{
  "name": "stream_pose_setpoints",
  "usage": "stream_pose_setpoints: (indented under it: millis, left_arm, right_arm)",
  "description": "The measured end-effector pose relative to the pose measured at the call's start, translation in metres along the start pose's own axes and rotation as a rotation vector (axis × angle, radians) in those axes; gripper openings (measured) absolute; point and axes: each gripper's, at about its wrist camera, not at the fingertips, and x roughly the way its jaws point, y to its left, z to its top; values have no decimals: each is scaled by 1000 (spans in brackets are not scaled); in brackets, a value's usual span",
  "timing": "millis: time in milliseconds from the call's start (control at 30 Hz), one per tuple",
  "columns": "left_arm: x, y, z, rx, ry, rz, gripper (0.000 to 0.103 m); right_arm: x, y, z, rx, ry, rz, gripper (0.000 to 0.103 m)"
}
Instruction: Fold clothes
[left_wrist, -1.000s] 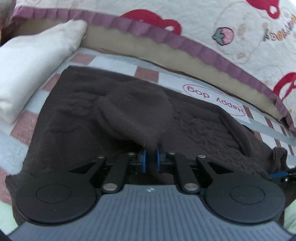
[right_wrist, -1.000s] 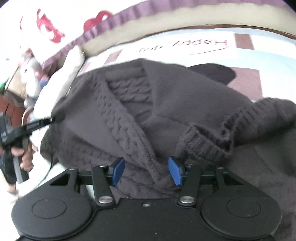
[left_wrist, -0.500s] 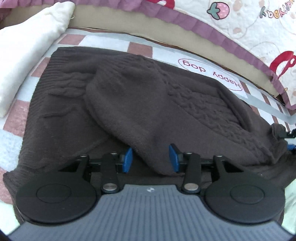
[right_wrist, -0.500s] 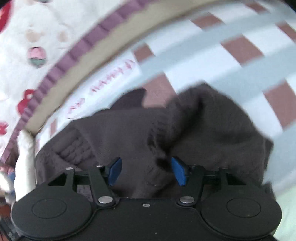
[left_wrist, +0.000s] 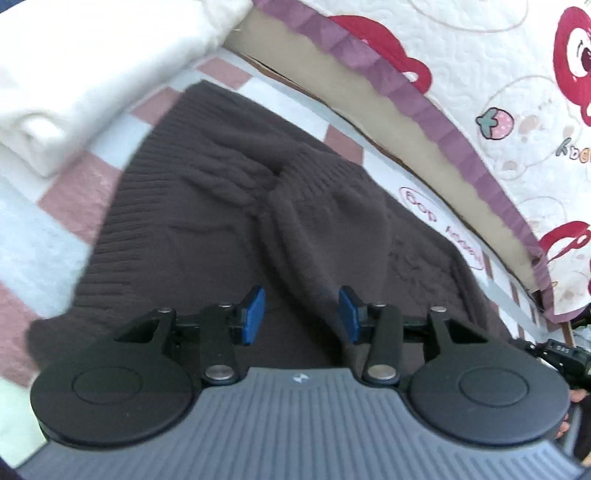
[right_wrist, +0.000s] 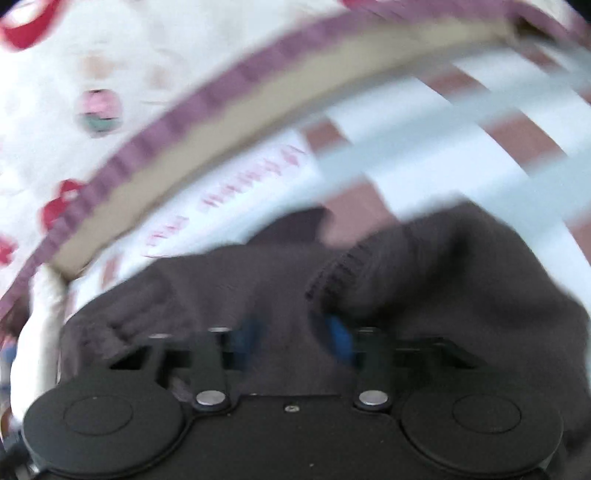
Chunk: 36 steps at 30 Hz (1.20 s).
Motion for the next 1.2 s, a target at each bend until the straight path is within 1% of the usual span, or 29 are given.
stream_pose_setpoints:
  millis: [67, 133, 167, 200, 233, 267, 300, 367, 400, 433, 467, 500, 533, 567, 600, 633, 700, 733, 767, 833, 867, 900, 967, 1000, 1067, 1100, 1133, 1167, 1200]
  left_arm:
    - [7, -7, 0, 45, -21, 9, 52]
    - [15, -15, 1, 97, -63, 41, 54]
    - [18, -18, 1, 121, -90, 57, 59]
    - [22, -21, 3, 135, -101, 61, 61]
    - [26, -22, 5, 147, -110, 62, 62]
    - [31, -23, 8, 140, -105, 52, 61]
    - [35, -22, 10, 117, -93, 34, 61]
    - [44, -22, 12, 88, -71, 9, 62]
    - [49, -23, 12, 95, -65, 16, 62]
    - [54, -24, 11, 108, -60, 27, 62]
    - [58, -26, 11, 128, -61, 40, 62]
    - [62, -28, 11, 151, -64, 55, 62]
    - [64, -32, 11, 170, -69, 64, 62]
    - [66, -35, 12, 189, -73, 72, 63]
    - [68, -38, 12, 207, -78, 80, 63]
    - [69, -41, 11, 231, -84, 92, 61]
    - [70, -45, 8, 283, -99, 120, 32]
    - [70, -48, 8, 318, -98, 142, 11]
    - [68, -48, 8, 336, -98, 136, 9]
    - [60, -43, 14, 286, -103, 71, 8]
    - [55, -39, 17, 251, -107, 41, 8]
    - [50, -37, 20, 225, -114, 19, 8]
    - [41, -38, 22, 219, -126, -1, 7]
    - [35, -39, 21, 229, -131, -2, 7]
    - [30, -37, 16, 232, -105, -5, 7]
    - [28, -35, 13, 233, -90, -6, 7]
    - [26, -34, 10, 233, -76, -8, 7]
    - [28, -32, 8, 238, -59, -4, 6]
    - [34, -30, 6, 251, -37, 20, 6]
  right_arm:
    - [-1, 1, 4, -47, -67, 22, 13]
    - [-22, -4, 14, -32, -196, 72, 12]
    - [-34, -7, 19, -30, -265, 98, 11]
    - [-47, -11, 23, -31, -336, 123, 9]
    - [-53, -15, 27, -49, -369, 92, 6]
    - [-55, -19, 31, -76, -383, 35, 6]
    - [-50, -22, 34, -123, -355, -29, 6]
    - [-23, -25, 35, -260, -168, -187, 5]
    - [-11, -26, 33, -327, -84, -273, 6]
    - [-8, -25, 33, -351, -49, -295, 6]
    - [-10, -23, 33, -355, -38, -286, 7]
    - [-14, -21, 34, -342, -40, -263, 11]
    - [-20, -17, 36, -323, -47, -246, 12]
    - [-26, -12, 38, -315, -60, -250, 15]
    - [-31, -7, 40, -312, -76, -260, 20]
    - [-36, -2, 41, -311, -91, -258, 23]
    - [-34, 20, 40, -333, -109, -210, 26]
    - [-33, 31, 39, -364, -102, -162, 30]
    - [-29, 43, 36, -397, -81, -114, 35]
    - [-17, 65, 27, -462, -19, -34, 50]
    - [-8, 77, 22, -493, 22, -3, 52]
    - [3, 88, 16, -521, 67, 21, 54]
    - [32, 106, 5, -598, 172, 54, 54]
    - [49, 116, 1, -668, 224, 48, 54]
    - [74, 132, -3, -775, 268, 14, 55]
    - [84, 137, -3, -789, 289, 19, 55]
    - [94, 139, -2, -771, 328, 50, 55]
    - [102, 140, -2, -716, 382, 98, 56]
    - [110, 139, -3, -648, 440, 148, 58]
